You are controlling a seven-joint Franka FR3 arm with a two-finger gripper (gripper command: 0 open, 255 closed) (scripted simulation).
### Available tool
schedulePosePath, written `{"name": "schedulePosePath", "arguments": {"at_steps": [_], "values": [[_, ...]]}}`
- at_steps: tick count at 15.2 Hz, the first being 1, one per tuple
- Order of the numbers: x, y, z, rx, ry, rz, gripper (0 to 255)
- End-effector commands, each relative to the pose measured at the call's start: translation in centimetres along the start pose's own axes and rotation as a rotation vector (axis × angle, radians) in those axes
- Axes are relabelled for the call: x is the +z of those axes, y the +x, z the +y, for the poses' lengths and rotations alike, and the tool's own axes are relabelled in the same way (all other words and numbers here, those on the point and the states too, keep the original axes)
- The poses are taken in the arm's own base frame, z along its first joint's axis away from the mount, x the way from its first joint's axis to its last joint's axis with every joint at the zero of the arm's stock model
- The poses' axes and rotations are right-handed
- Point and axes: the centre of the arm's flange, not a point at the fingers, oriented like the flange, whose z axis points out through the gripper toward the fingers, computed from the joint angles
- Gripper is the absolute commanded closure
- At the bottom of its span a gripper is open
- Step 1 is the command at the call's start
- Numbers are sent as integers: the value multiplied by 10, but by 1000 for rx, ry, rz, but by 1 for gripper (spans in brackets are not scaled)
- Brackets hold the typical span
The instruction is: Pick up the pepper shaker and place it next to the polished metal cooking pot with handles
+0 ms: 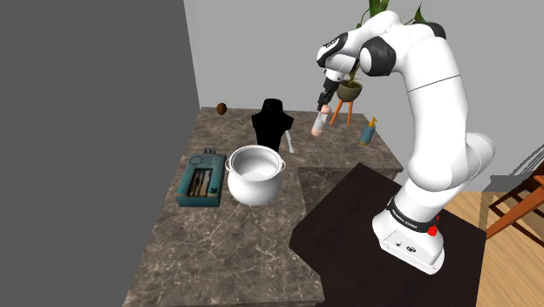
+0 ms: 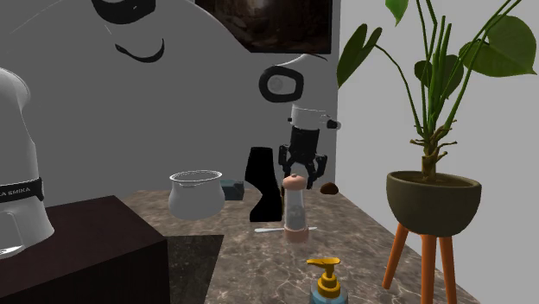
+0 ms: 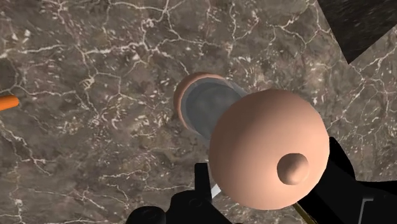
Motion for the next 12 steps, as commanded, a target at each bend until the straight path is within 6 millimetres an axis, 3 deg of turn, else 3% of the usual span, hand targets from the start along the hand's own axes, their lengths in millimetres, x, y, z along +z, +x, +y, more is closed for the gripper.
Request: {"name": "schedulePosePath", "arguments": {"at_steps": [1,12], "values": [[-10,0,-2,0,0,0,255],[-67,5,-13,0,0,0,255]]}}
